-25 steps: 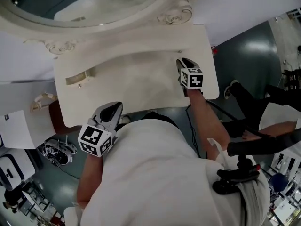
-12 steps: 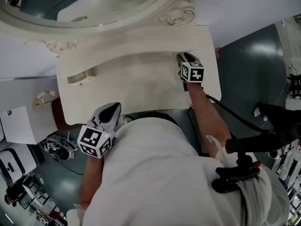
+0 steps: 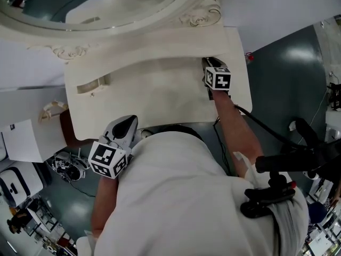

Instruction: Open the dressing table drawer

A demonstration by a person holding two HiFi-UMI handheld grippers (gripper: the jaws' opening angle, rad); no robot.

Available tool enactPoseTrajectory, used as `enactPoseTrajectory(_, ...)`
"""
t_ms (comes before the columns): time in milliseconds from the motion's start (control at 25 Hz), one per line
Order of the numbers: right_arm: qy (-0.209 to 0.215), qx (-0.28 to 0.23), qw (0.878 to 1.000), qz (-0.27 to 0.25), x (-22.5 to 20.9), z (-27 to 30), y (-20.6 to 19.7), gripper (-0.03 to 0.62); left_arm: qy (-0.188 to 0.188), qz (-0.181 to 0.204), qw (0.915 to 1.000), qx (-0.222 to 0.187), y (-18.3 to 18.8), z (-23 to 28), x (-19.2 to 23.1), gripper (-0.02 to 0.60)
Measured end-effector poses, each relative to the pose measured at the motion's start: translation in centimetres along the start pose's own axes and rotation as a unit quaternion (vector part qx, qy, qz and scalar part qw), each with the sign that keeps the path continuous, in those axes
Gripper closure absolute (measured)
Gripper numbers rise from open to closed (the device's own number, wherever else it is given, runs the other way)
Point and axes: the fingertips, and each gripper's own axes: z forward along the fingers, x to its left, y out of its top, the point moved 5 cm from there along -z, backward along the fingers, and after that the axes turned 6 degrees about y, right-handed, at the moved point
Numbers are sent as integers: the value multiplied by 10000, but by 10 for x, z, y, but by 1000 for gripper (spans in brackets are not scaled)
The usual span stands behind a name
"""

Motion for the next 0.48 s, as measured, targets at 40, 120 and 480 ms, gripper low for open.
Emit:
enactPoseTrajectory(40, -5, 5, 10000, -6, 0, 0, 0, 497, 0, 8, 10000, 1, 0, 0, 0, 578)
enactPoseTrajectory(120, -12, 22, 10000, -21, 0, -1, -1, 499, -5, 19, 10000, 1, 1, 0, -1, 578)
enactPoseTrajectory(480, -4, 79, 10000, -50, 2, -8, -6, 499, -48, 27, 10000, -32, 0, -2, -4, 578)
